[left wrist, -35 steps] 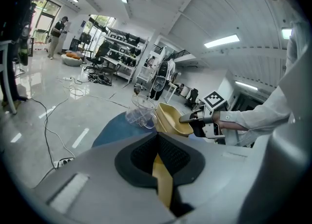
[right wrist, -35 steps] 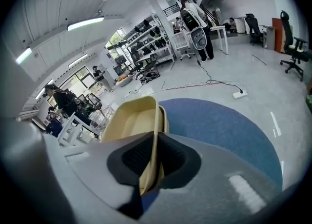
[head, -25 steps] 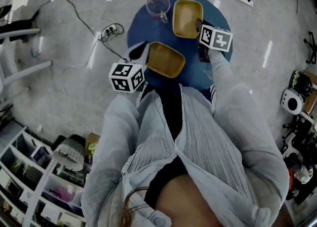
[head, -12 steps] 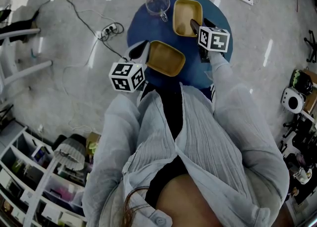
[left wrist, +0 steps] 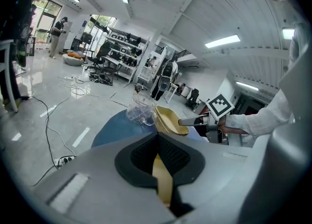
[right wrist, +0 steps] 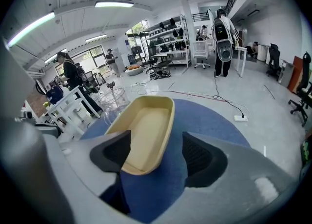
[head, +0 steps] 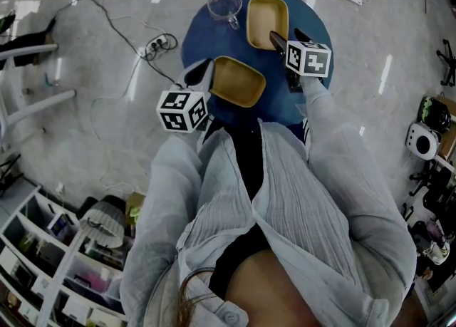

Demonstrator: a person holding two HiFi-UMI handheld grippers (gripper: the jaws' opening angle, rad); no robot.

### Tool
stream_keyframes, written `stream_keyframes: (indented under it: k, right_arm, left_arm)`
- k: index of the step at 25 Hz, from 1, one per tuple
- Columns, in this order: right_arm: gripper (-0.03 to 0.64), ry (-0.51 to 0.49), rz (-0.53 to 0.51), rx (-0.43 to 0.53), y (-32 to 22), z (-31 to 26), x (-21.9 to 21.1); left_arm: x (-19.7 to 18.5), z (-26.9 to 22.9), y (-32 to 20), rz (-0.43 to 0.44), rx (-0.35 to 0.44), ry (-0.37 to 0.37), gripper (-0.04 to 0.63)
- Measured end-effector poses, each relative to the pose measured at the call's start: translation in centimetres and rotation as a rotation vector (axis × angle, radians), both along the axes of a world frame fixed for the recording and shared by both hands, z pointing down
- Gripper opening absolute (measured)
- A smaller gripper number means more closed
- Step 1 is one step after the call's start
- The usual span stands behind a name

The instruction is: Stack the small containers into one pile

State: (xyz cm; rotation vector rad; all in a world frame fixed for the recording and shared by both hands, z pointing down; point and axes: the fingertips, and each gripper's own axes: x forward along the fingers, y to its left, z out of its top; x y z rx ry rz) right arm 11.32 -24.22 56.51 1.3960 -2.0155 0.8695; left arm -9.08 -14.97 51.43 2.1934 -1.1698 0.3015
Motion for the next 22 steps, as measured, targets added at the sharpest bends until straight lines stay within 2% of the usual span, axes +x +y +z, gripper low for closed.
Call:
stream_keyframes:
  k: [6,9,16,22]
  right_arm:
    - [0.334,-0.022,0.013,0.023,1.8,-1.3,0.2]
    - [0.334,-0.061,-0.015,0.031,3.7,-2.5,-0.2]
    - [0.334,-0.144,-0.067,0.004,9.1,-4.2,-0.8]
    - [0.333,-0.151,-0.106,-0.019,11.8,-3.5,-1.3]
  left_arm:
    - [0.2,-0.3,0.7,0.016,0.011,0.005,0.012]
    - [0.0,-0.3,1.1,0.019,0.012,0.008,0.012]
    - [-0.6,0.1,2.1,0.007,-0.004,0.006,0.012]
    - [-1.5,0.7,2.4,-0.016,-0.015,-0.006,0.012]
